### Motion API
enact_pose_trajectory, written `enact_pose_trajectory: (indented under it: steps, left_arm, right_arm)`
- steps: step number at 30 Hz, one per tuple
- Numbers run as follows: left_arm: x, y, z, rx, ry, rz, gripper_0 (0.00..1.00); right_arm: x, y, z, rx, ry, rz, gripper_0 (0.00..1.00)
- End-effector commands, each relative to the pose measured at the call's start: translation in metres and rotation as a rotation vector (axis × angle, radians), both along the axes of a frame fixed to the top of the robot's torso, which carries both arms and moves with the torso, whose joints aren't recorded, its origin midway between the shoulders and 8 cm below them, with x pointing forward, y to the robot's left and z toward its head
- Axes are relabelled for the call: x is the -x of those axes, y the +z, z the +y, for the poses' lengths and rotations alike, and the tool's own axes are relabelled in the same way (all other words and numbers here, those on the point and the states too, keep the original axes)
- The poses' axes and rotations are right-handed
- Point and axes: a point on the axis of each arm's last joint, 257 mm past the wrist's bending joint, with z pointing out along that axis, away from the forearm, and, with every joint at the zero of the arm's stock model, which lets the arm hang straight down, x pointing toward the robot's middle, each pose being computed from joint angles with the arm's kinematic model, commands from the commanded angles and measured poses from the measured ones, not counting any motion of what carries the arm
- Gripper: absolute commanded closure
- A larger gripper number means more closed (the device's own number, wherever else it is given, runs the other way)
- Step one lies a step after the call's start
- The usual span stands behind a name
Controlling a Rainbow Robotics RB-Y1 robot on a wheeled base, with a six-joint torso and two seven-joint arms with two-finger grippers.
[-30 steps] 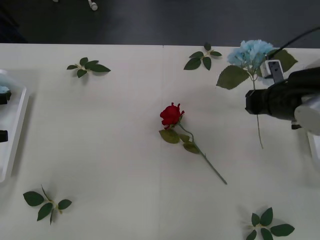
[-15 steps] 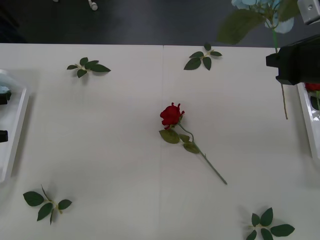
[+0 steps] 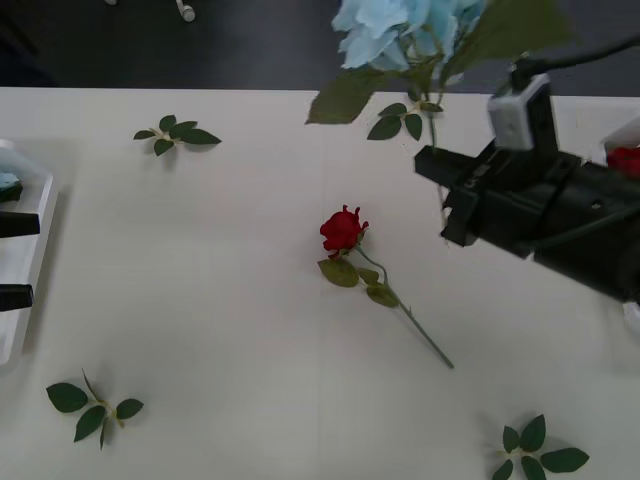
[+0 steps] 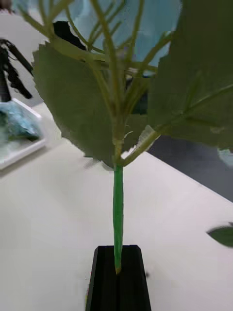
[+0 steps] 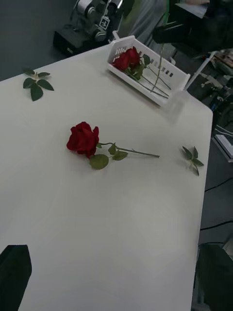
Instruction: Put the red flowers into the right box and the blue flowers into the left box
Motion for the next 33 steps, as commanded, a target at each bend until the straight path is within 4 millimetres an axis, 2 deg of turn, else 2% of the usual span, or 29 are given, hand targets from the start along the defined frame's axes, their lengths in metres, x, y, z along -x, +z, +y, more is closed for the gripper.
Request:
enact_pose_trajectory:
  steps: [1, 6, 9, 13, 17, 25, 33]
  left_arm:
    - [-0.009, 0.009, -0.009, 0.009, -0.028, -0.114, 0.00]
    - [-0.016, 0.008, -0.027, 0.085, -0.027, -0.152, 0.00]
    - [-0.021, 0.000, -0.040, 0.104, -0.039, -0.188, 0.00]
    - [-0.028, -0.009, -0.053, 0.166, -0.043, -0.155, 0.00]
    - [-0.037, -0.015, -0.059, 0.216, -0.044, -0.121, 0.00]
    - [-0.055, -0.028, -0.070, 0.295, -0.048, -0.049, 0.00]
    - [-0.065, -0.037, -0.088, 0.353, -0.065, 0.004, 0.00]
  right_arm:
    - [-0.003, 0.014, 0.031, -0.038, 0.066, -0.095, 1.00]
    - [-0.001, 0.013, 0.068, -0.067, 0.139, -0.113, 1.00]
    - [-0.001, 0.015, 0.092, -0.084, 0.174, -0.121, 1.00]
    - [-0.001, 0.021, 0.117, -0.100, 0.210, -0.135, 1.00]
    - [0.001, 0.024, 0.134, -0.109, 0.235, -0.140, 1.00]
    - [0.020, 0.009, 0.178, -0.086, 0.330, -0.114, 1.00]
    - [0.019, -0.003, 0.213, -0.078, 0.366, -0.088, 1.00]
